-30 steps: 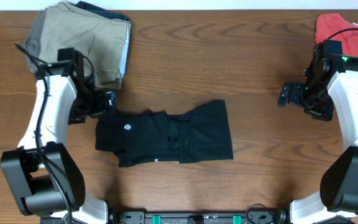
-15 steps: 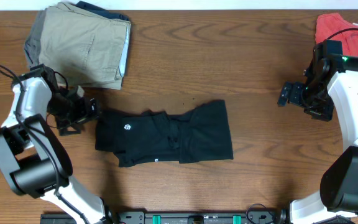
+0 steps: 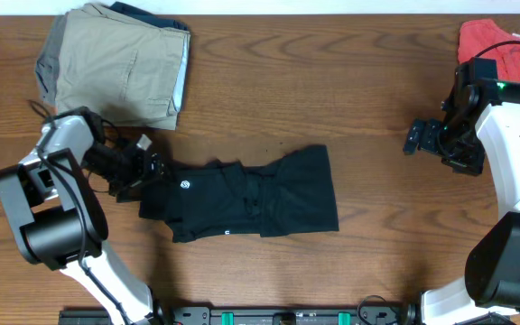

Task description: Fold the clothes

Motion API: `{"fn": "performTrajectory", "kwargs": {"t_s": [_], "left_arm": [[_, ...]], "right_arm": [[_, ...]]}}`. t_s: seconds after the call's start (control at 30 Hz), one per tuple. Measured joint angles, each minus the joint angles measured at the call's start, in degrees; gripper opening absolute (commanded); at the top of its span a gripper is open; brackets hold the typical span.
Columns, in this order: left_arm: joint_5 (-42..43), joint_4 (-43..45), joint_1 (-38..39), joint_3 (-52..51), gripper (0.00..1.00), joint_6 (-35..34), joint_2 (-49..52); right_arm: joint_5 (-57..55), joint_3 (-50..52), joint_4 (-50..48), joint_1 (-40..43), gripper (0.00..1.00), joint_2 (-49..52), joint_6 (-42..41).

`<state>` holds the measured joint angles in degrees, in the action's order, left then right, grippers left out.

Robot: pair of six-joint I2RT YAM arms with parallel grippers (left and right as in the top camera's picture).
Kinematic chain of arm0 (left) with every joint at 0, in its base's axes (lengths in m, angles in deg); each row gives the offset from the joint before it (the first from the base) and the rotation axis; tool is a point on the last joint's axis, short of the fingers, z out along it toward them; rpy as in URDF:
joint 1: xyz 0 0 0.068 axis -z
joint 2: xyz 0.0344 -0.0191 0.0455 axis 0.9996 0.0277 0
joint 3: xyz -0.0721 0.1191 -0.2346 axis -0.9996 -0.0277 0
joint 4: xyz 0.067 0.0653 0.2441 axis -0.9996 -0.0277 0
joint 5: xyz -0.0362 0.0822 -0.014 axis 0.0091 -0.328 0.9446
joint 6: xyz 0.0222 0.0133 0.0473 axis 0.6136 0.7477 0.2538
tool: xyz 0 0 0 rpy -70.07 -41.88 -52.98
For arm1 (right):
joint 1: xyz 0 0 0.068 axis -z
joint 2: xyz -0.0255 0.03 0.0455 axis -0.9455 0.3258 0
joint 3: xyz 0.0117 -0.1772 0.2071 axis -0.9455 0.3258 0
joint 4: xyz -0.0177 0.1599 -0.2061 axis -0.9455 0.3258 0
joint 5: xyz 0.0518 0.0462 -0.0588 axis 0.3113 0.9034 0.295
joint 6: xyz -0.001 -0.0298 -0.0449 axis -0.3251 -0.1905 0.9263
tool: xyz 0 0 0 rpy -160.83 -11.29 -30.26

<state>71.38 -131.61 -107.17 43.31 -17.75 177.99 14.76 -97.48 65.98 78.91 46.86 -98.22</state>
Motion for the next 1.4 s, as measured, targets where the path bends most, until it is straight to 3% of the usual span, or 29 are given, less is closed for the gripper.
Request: {"fn": "performTrajectory", "kwargs": {"t_s": [0.47,0.5,0.67,0.77,1.03,1.4], "left_arm": [[1.2,-0.3,6.3,-0.7,0.82,-0.2,0.2],[1.5,0.1,6.7,-0.9,0.78,-0.9,0.2],[3.1,4.5,8.5,-3.5,0.26,-4.1,-0.1],[3.8,6.4,9.5,-5.6,0.06,-5.8,-0.1],[2.2,6.0,10.5,-6.4,0.06,-11.7,-0.2],[-17.1,-9.0,11.0,4.2,0.06,-19.6,-1.2]], "right_arm": [[0.0,0.0,0.0,0.0,0.99,0.0,0.0],[0.0,0.0,0.0,0.0,0.99,0.0,0.0],[0.0,0.0,0.0,0.0,0.99,0.0,0.0],[0.0,0.0,0.0,0.0,0.99,0.0,0.0],[0.0,0.0,0.0,0.0,0.99,0.0,0.0],[0.0,0.0,0.0,0.0,0.99,0.0,0.0]]}}
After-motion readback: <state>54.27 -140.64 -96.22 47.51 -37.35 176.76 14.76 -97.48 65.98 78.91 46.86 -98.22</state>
